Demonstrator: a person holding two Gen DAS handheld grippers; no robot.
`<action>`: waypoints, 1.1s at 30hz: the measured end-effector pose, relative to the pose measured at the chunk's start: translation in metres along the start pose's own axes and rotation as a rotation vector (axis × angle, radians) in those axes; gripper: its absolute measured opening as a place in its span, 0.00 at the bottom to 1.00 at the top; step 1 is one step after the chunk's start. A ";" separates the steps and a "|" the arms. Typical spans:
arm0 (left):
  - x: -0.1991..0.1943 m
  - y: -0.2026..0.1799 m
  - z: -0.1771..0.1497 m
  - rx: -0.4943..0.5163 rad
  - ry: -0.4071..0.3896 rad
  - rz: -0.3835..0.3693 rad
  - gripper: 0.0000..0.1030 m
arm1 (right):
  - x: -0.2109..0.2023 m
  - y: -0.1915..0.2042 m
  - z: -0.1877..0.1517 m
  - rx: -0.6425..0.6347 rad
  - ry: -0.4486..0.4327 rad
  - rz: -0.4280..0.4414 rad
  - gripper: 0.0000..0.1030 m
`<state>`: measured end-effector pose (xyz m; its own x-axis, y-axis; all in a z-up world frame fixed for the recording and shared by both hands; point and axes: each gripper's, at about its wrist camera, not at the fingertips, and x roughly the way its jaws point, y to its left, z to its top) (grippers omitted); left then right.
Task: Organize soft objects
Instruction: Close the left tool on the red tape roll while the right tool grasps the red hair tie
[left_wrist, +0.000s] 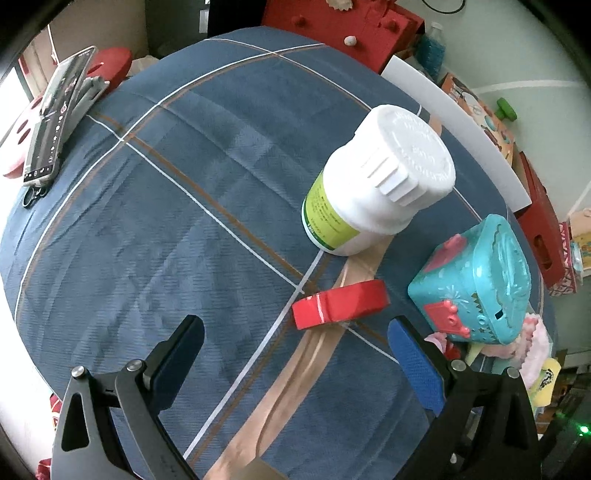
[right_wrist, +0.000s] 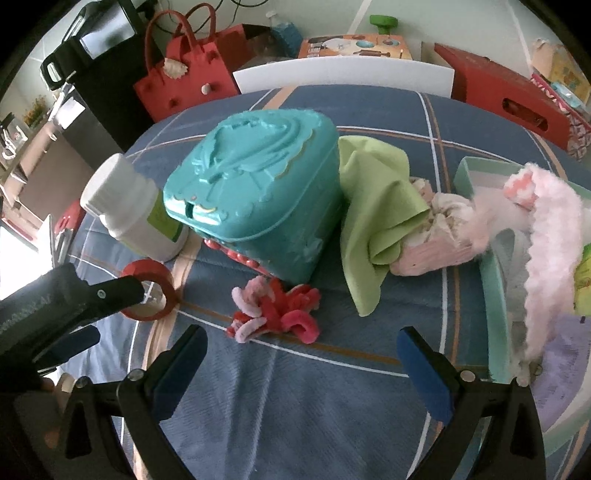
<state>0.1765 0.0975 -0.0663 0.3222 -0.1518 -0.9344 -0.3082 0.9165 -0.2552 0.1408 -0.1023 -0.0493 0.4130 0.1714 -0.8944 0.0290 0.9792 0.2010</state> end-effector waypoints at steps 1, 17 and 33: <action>0.001 0.000 0.001 -0.002 0.003 -0.006 0.97 | 0.002 0.001 0.000 -0.001 0.001 0.002 1.00; 0.011 -0.011 0.021 -0.036 -0.019 -0.040 0.97 | 0.031 0.014 0.012 -0.028 -0.002 -0.018 1.00; 0.040 -0.026 0.032 -0.038 0.013 -0.066 0.97 | 0.048 0.024 0.014 -0.060 -0.019 -0.047 0.90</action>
<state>0.2263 0.0797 -0.0887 0.3318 -0.2166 -0.9182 -0.3207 0.8894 -0.3257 0.1741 -0.0719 -0.0820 0.4297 0.1234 -0.8945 -0.0054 0.9910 0.1341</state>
